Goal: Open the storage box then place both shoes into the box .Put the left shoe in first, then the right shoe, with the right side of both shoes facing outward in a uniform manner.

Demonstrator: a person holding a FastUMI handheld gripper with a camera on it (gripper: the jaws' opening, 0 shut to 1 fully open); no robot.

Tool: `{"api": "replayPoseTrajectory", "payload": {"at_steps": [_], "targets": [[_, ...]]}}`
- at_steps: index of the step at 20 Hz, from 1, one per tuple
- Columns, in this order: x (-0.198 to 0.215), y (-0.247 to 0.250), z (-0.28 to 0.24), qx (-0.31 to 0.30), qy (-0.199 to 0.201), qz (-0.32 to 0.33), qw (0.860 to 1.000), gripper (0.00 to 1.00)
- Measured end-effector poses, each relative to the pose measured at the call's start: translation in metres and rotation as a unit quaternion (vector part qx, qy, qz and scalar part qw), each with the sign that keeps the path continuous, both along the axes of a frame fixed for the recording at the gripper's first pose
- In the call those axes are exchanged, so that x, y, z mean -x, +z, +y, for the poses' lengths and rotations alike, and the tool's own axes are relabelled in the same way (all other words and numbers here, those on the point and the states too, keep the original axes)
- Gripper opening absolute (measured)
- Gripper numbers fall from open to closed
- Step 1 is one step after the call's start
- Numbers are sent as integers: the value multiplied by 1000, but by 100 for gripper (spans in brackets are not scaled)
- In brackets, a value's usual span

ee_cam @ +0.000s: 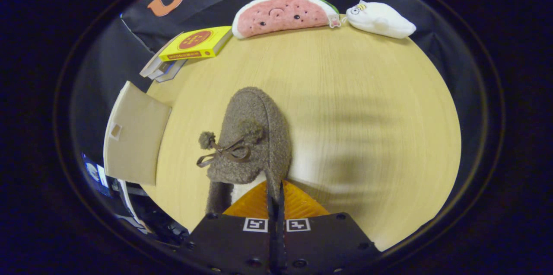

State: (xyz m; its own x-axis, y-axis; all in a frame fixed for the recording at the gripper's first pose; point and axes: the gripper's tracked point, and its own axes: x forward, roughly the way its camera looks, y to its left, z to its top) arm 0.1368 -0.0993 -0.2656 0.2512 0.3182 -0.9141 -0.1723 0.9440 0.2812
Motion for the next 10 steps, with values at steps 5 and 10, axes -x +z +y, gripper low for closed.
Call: {"api": "replayPoseTrajectory", "payload": {"at_steps": [5, 10], "targets": [[20, 22, 7, -15, 17, -6, 1000, 1], [29, 68, 3, -21, -6, -35, 999, 1]]}}
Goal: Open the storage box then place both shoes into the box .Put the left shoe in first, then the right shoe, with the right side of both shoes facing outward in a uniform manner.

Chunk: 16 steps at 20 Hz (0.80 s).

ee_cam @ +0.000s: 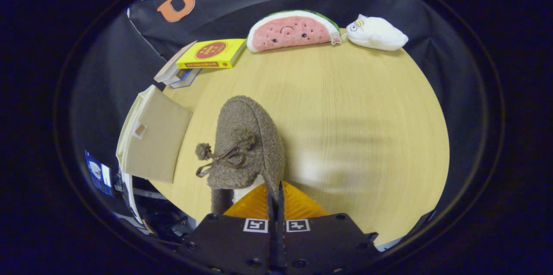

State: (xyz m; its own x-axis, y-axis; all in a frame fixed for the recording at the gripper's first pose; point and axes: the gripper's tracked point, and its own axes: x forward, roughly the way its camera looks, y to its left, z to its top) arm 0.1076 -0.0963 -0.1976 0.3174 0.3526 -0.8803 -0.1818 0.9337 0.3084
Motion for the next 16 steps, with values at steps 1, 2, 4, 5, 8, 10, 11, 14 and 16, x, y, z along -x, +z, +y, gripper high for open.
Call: {"api": "replayPoseTrajectory", "payload": {"at_steps": [1, 2, 4, 5, 8, 10, 11, 14, 16], "targets": [[5, 8, 1, -7, -5, 2, 1000, 1], [9, 17, 2, -15, -13, 8, 1000, 1], [13, 32, 4, -25, -30, 10, 999, 1], [15, 38, 5, -25, -40, 10, 999, 1], [15, 59, 11, -25, -74, 7, 997, 1], [15, 74, 23, -21, -95, 3, 995, 1], [16, 85, 34, -24, -100, 1, 995, 1], [21, 113, 80, -42, -105, -6, 994, 1], [25, 128, 121, -63, -111, 4, 992, 1]]}}
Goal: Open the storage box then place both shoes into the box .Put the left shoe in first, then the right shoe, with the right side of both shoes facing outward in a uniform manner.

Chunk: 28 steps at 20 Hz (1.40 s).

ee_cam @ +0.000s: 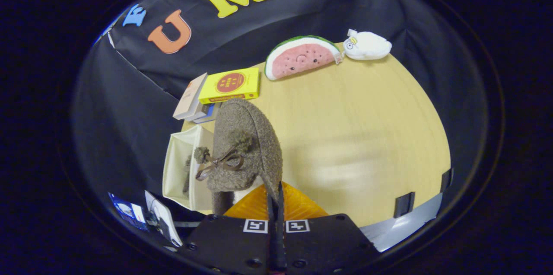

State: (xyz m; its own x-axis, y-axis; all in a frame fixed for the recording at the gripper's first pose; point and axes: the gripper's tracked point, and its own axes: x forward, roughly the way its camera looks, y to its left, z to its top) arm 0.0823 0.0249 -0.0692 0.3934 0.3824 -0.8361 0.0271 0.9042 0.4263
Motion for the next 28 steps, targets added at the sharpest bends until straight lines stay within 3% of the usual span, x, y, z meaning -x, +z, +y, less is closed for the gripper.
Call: {"api": "replayPoseTrajectory", "payload": {"at_steps": [8, 13, 15, 18, 23, 26, 28], "targets": [[5, 7, 162, -22, 23, 2, 999, 1], [-10, -8, 236, -14, 42, -8, 999, 1], [-17, -21, 251, 4, 36, -18, 999, 1], [-27, -45, 250, 45, -4, -39, 998, 1], [-36, -60, 247, 100, -58, -112, 987, 1], [-32, -65, 253, 134, -56, -130, 981, 2], [-21, -81, 257, 140, -50, -103, 984, 2]]}}
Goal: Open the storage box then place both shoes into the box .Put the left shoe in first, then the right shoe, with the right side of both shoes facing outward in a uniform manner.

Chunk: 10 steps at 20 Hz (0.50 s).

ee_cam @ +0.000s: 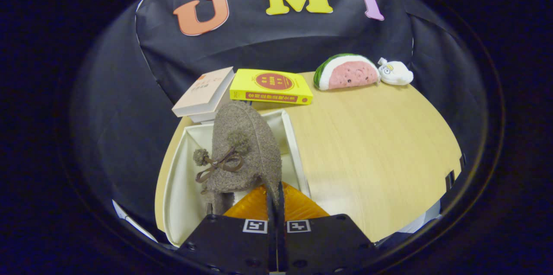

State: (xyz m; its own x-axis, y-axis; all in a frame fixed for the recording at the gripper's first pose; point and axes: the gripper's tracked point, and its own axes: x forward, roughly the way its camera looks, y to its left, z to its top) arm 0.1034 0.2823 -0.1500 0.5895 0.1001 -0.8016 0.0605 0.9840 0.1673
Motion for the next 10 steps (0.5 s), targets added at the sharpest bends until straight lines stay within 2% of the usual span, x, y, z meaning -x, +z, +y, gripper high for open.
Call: {"api": "replayPoseTrajectory", "payload": {"at_steps": [3, 6, 8, 9, 10], "targets": [[1, -9, 4, -3, 0, 9, 1000, 4], [2, -8, 5, 5, -1, -1, 1000, 12], [3, -4, 7, 7, 9, -14, 1000, 10], [5, 0, 9, -3, 15, -22, 1000, 11], [8, 4, 11, -8, 17, -29, 999, 19]]}}
